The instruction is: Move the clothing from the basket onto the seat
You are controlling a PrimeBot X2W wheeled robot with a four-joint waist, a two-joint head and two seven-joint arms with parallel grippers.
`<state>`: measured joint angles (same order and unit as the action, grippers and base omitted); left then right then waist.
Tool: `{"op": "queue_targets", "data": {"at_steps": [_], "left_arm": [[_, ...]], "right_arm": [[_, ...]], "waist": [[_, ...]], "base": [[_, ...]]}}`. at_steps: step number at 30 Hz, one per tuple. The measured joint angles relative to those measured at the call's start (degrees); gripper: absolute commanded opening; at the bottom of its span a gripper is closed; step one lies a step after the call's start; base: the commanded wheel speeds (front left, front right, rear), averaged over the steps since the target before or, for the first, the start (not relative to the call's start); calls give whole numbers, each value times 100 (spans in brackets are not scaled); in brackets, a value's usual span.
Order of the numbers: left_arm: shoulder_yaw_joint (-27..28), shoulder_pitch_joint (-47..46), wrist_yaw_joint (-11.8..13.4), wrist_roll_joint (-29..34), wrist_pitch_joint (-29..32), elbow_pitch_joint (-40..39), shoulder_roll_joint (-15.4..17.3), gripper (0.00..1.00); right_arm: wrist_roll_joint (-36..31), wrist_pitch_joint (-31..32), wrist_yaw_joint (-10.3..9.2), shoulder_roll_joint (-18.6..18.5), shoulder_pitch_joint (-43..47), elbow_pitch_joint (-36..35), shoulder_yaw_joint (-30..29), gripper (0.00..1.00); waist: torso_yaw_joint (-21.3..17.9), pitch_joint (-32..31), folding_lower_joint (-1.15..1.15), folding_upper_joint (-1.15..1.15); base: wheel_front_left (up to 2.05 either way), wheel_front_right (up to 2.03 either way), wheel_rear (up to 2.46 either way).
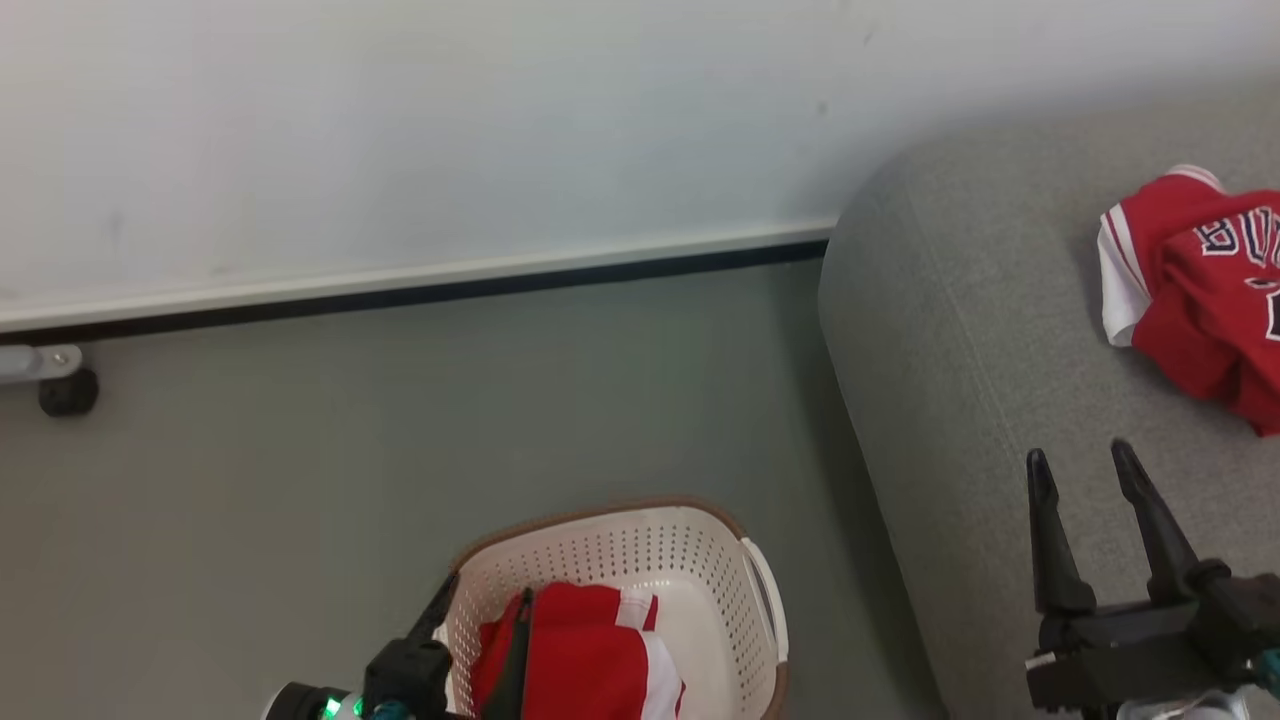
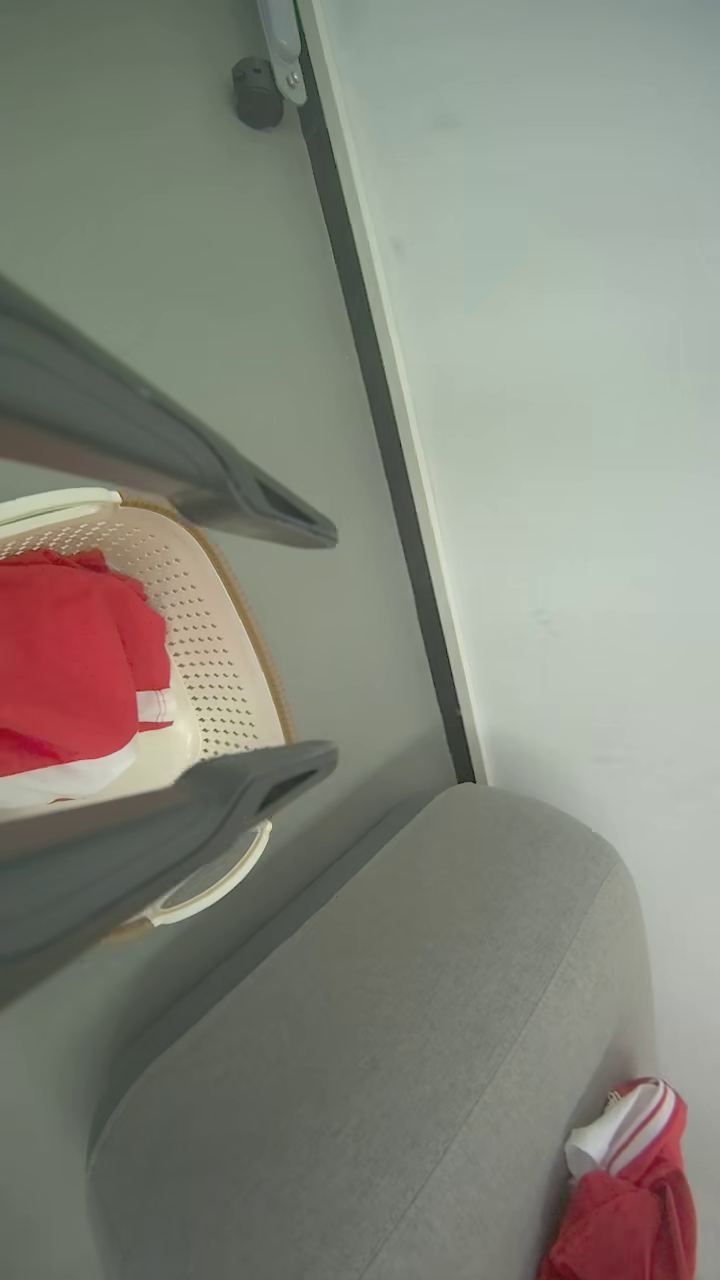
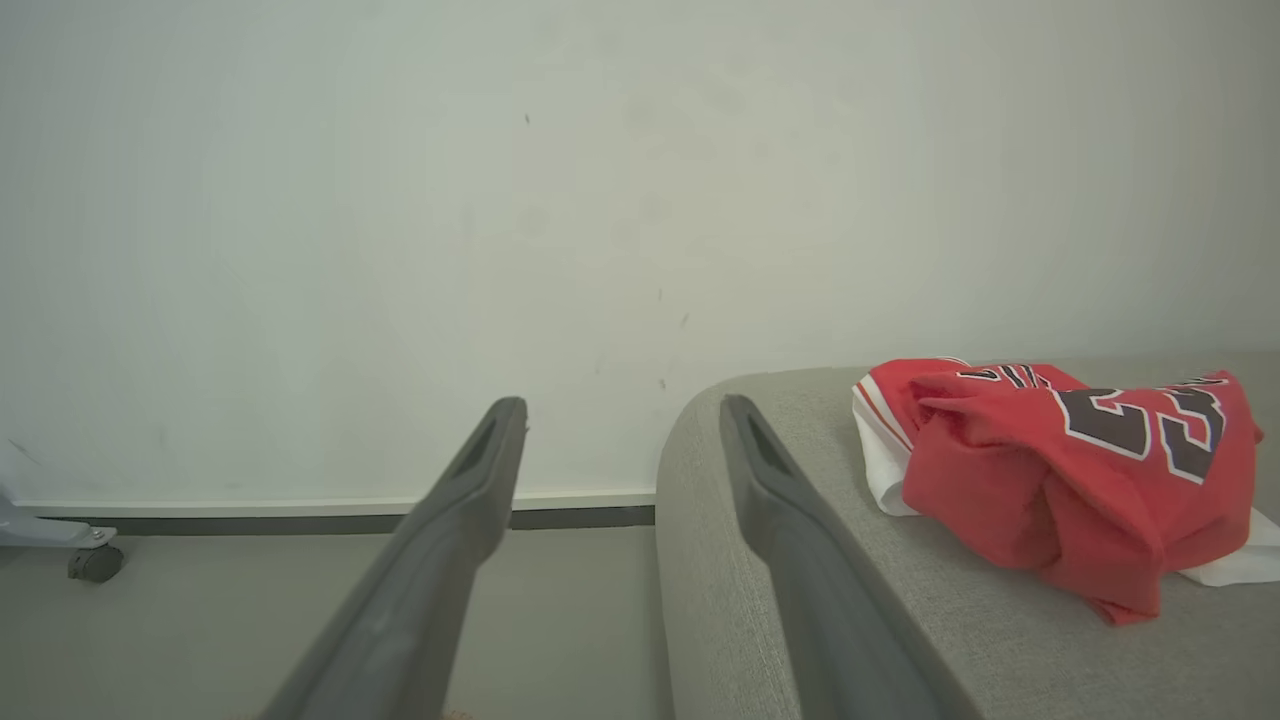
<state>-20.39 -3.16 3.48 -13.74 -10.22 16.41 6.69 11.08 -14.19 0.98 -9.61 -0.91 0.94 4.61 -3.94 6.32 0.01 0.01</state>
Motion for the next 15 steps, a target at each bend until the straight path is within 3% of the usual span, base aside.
{"op": "queue_targets", "data": {"at_steps": [15], "left_arm": [[-667, -999, -297, 548, 636, 1293, -68, 100]], "right_arm": [[-22, 78, 112, 4, -1071, -97, 182, 100]], "waist": [[-350, 1073, 1, 0]], "base": [[0, 0, 0]]}}
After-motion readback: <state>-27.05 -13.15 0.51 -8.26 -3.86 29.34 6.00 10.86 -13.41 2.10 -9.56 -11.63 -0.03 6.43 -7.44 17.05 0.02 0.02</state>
